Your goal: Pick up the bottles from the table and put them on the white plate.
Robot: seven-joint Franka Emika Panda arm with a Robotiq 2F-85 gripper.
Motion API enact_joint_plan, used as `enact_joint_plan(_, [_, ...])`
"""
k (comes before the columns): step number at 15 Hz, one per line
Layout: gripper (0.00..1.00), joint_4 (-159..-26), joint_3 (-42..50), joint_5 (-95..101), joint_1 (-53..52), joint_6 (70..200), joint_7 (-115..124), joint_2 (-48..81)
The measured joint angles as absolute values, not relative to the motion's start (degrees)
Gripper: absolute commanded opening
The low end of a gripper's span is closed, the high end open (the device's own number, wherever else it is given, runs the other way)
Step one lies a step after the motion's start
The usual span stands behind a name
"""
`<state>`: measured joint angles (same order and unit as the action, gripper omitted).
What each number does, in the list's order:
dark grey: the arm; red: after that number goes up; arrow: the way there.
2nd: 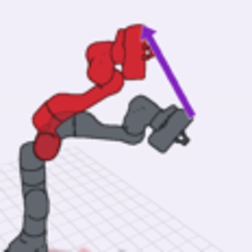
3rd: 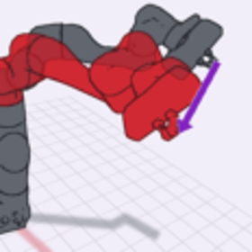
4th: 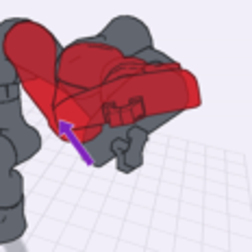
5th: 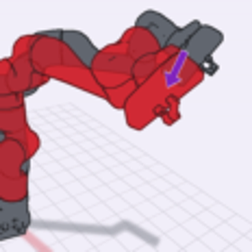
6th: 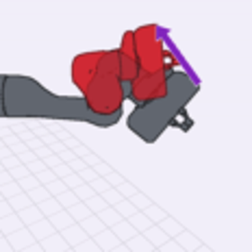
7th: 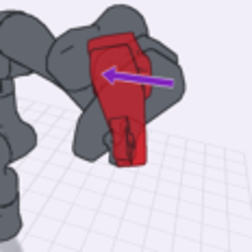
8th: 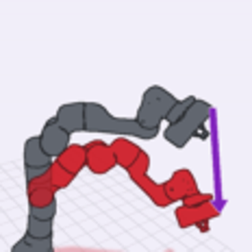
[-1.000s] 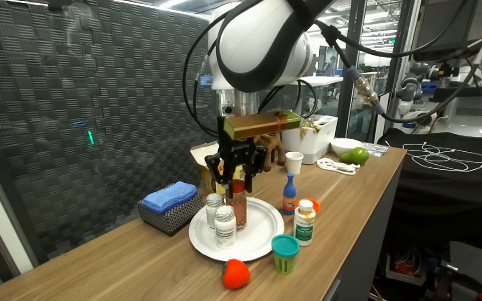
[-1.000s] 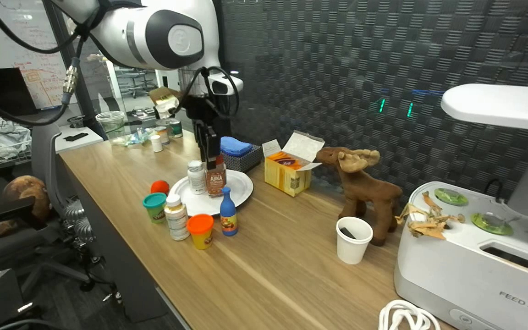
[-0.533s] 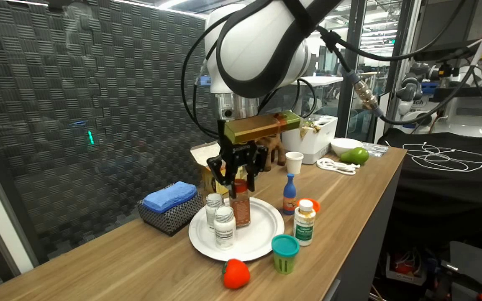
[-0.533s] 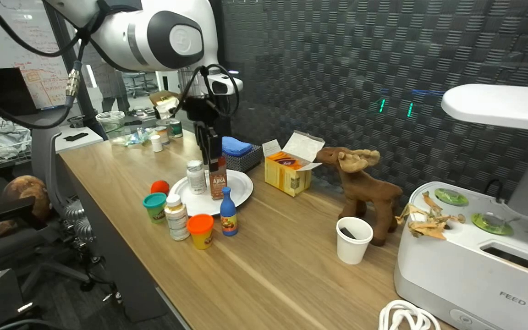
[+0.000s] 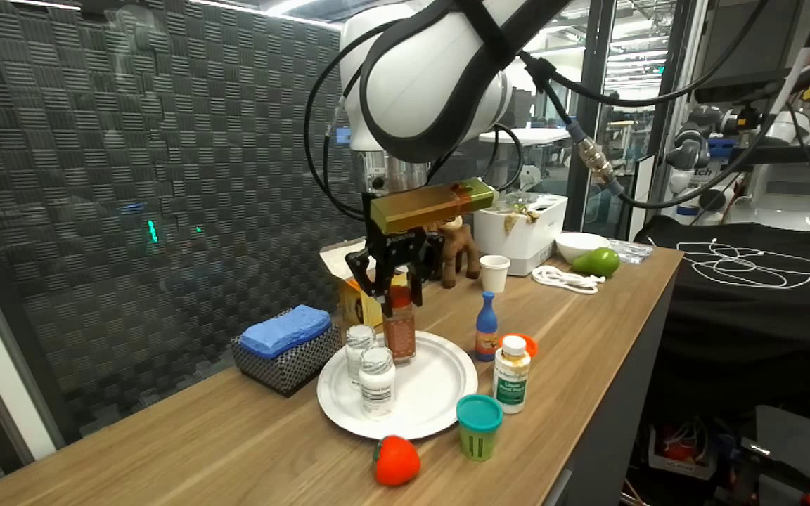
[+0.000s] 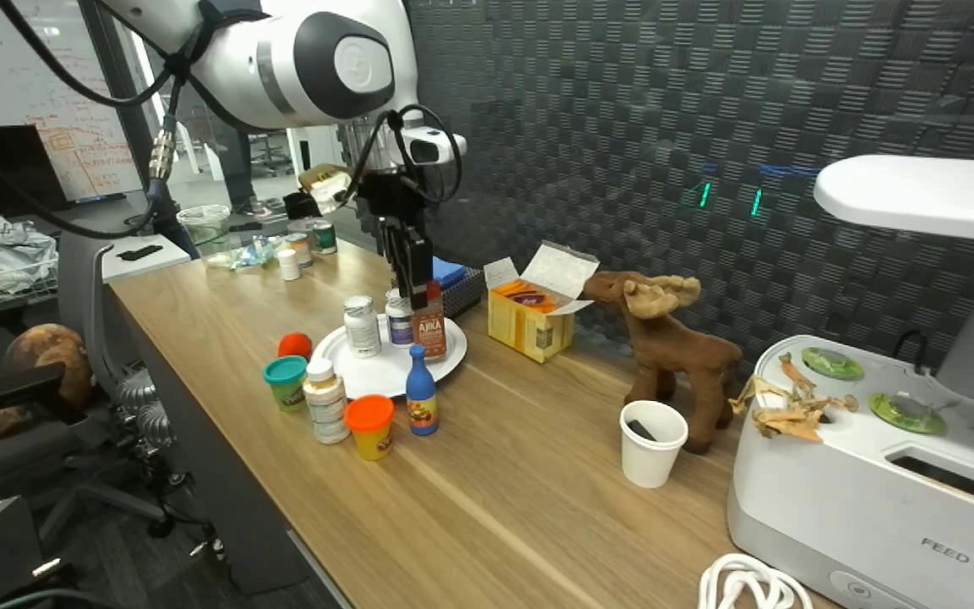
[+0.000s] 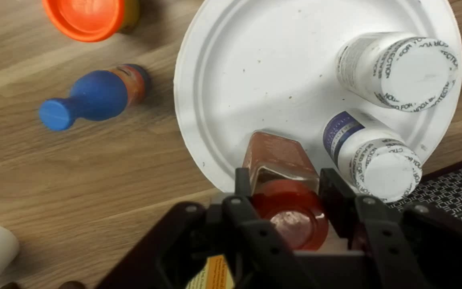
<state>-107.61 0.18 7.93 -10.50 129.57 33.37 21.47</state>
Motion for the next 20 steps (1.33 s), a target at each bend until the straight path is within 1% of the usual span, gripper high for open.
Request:
enact_joint_plan(11, [0.22,-103.2,-0.7,6.8,-10.8,129.1,32.8,25.5])
enact_joint_plan(12, [0.43,-102.9,-0.8,6.8,-11.0,129.0,32.8,25.7])
enact_joint_plan(13, [0.72,-102.7,-0.8,6.8,-11.1,128.9,32.8,25.9])
enact_joint_plan(14, [0.73,-102.5,-0.8,6.8,-11.3,128.7,32.8,26.0])
enact_joint_plan(16, [0.86,-102.4,-0.8,6.8,-11.5,128.6,32.8,26.2])
enact_joint_plan(17, [0.95,-102.4,-0.8,6.8,-11.6,128.6,32.8,26.2])
enact_joint_plan(18, [0.99,-102.4,-0.7,6.9,-11.7,128.6,32.8,26.2])
enact_joint_plan(20, [1.00,-102.4,-0.3,7.7,-12.1,128.6,33.2,26.1])
